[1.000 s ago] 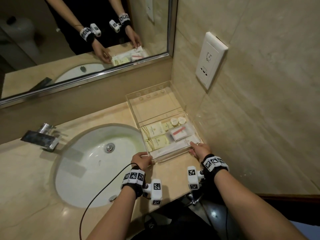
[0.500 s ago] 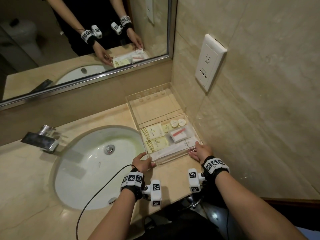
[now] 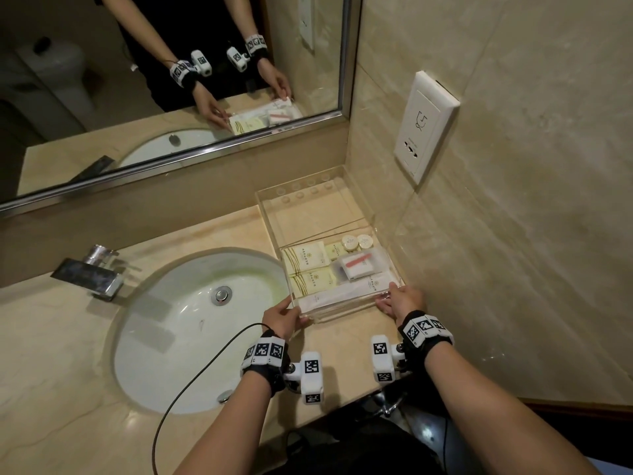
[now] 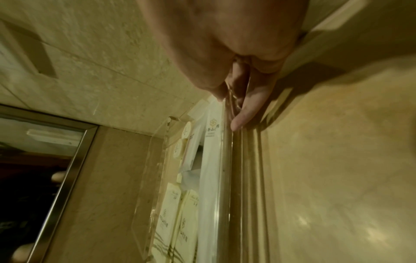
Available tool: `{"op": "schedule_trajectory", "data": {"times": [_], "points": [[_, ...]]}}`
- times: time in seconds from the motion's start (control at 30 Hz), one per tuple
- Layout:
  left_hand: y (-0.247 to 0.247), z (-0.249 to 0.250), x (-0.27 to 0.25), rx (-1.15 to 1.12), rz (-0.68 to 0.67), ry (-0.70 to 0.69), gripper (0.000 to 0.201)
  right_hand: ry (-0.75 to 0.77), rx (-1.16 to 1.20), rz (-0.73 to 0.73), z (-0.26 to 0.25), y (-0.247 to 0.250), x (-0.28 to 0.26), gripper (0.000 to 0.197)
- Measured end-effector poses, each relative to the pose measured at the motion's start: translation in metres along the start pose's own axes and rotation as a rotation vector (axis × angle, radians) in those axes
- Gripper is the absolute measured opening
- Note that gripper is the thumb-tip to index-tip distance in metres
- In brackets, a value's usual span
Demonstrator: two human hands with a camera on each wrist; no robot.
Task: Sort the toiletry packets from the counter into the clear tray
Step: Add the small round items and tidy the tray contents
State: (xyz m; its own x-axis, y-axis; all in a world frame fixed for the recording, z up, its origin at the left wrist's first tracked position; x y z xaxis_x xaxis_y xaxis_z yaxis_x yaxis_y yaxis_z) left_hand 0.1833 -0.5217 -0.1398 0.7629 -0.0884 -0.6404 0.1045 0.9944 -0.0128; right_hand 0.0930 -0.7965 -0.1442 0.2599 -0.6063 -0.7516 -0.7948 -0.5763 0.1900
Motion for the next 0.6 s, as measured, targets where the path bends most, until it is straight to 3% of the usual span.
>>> {"op": "schedule_trajectory", "data": {"times": [0.6], "points": [[-0.008, 0.024, 0.028, -0.058, 0.013, -0.009, 0.041, 0.049, -0.021, 0.025, -0.041, -0.027, 0.006, 0.026]]}}
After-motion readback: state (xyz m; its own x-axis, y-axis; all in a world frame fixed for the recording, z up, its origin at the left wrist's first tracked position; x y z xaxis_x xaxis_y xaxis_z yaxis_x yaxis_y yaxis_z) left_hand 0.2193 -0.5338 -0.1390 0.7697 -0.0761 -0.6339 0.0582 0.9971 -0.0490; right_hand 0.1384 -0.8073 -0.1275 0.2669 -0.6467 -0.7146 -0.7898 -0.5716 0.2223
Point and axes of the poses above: each hand's wrist, its own x-axis towards the middle knuckle, its own y-axis out of the back of the hand, z = x × y, the point moved 7 cm from there along x, towards the middle knuckle, and after that the axes turned 4 degrees about -y, right-handed, at the moved point
